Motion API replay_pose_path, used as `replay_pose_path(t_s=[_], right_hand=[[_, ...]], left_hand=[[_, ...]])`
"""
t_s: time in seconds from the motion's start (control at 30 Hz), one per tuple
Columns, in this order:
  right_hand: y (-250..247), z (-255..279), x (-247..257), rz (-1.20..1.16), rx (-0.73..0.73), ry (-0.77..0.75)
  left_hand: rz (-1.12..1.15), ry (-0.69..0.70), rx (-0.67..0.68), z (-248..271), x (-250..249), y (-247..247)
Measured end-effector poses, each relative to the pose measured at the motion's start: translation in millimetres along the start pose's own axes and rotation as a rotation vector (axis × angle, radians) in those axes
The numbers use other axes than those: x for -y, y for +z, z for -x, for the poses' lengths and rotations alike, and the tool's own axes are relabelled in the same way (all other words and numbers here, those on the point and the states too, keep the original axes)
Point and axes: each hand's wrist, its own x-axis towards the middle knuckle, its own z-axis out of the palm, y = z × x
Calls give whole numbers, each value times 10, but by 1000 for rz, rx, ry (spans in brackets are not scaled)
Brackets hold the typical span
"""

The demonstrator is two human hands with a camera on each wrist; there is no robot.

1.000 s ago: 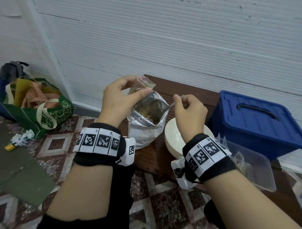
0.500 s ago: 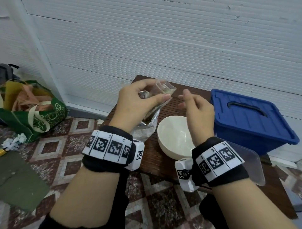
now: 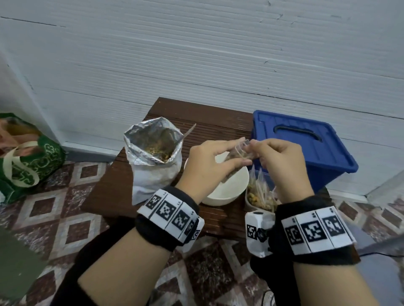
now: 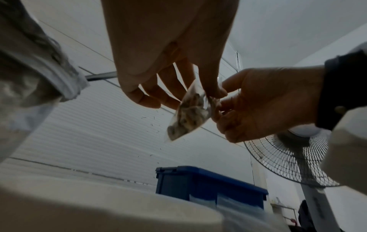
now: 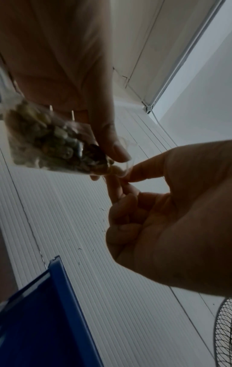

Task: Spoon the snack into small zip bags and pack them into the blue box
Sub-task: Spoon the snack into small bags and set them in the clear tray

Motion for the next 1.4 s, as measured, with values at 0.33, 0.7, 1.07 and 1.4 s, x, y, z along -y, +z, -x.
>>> replay_pose_path(t_s=[0.33,0.7,1.07,1.4], right_hand=[[-124,-27,-155,118,50,38],[-45,14,-153,226,83,62],[-20,52,-185,498,55,-84],[-671,-17,-178,407,-197,59]], left_hand=[[-71,-116,313,-15,266,26],[-61,-150,203,-37,397,67],[-87,-125,184,-16,402,159],[-88,-197,223,-75,405,179]])
